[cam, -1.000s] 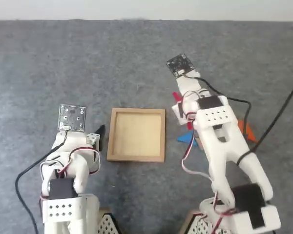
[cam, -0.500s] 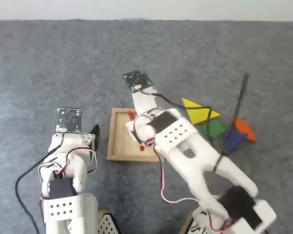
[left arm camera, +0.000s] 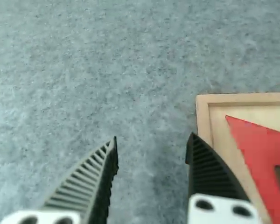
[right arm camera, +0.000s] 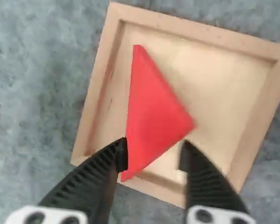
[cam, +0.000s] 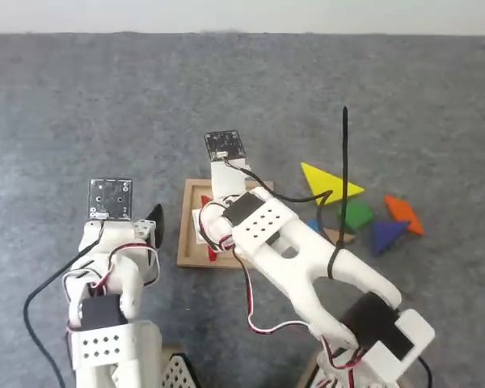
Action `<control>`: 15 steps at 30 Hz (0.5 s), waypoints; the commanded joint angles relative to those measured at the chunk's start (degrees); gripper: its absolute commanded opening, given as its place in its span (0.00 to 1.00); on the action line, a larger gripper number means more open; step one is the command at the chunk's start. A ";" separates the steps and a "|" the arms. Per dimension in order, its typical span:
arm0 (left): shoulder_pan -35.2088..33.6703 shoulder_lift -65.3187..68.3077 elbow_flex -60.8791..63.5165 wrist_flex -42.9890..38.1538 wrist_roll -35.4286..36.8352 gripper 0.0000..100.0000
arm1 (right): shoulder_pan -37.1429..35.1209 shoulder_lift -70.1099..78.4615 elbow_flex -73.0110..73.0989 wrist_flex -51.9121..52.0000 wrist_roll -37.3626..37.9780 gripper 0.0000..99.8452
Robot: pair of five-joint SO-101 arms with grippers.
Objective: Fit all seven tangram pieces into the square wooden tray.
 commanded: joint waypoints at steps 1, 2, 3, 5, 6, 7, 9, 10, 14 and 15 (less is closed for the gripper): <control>0.00 0.35 -0.66 -1.49 0.35 0.23 | 0.13 -0.92 -3.60 0.66 7.91 0.35; 0.00 0.35 -0.66 -1.49 0.35 0.23 | 0.04 -0.92 -4.04 0.84 10.11 0.37; 0.09 0.35 -0.66 -1.49 0.35 0.23 | 0.04 -1.45 -4.66 2.07 11.96 0.38; 0.70 0.35 -0.66 -1.49 0.35 0.23 | 0.40 -4.18 -6.95 6.55 15.03 0.38; 1.58 0.35 -0.66 -1.49 0.35 0.23 | 1.54 -6.64 -8.53 10.24 17.14 0.38; 2.90 0.35 -0.75 -1.49 0.35 0.23 | 3.47 -9.63 -10.11 14.99 19.78 0.37; 6.33 0.35 -1.80 -1.41 0.70 0.23 | 10.33 -17.10 -12.22 22.73 25.58 0.32; 7.65 0.44 -3.30 -1.14 1.58 0.23 | 15.52 -21.05 -11.87 22.64 26.81 0.28; 16.62 2.99 -9.36 2.02 6.24 0.23 | 37.32 -33.80 -0.97 12.26 22.95 0.01; 19.78 5.36 -10.51 2.29 6.59 0.23 | 41.10 -35.82 3.25 8.48 20.40 0.00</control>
